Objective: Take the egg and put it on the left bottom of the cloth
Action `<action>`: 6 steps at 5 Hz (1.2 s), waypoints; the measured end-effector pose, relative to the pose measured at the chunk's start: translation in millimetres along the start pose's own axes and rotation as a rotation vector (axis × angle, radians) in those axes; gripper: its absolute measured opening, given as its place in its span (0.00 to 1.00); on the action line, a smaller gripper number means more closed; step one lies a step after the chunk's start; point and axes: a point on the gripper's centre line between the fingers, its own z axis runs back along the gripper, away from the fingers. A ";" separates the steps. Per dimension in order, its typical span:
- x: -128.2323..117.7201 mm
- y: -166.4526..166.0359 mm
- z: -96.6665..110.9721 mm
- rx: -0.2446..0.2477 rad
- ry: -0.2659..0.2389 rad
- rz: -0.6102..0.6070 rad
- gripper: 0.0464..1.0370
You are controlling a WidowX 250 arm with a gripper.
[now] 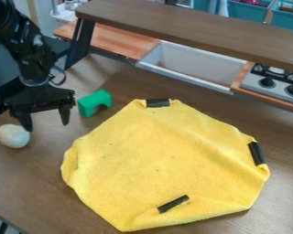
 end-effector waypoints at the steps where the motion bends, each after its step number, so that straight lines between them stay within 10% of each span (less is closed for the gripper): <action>1: -0.2 5.1 1.7 0.018 0.026 0.058 0.96; 4: 14.3 30.8 22.2 0.011 -0.022 0.078 0.96; 6: 12.3 57.5 2.7 0.099 0.065 0.166 0.96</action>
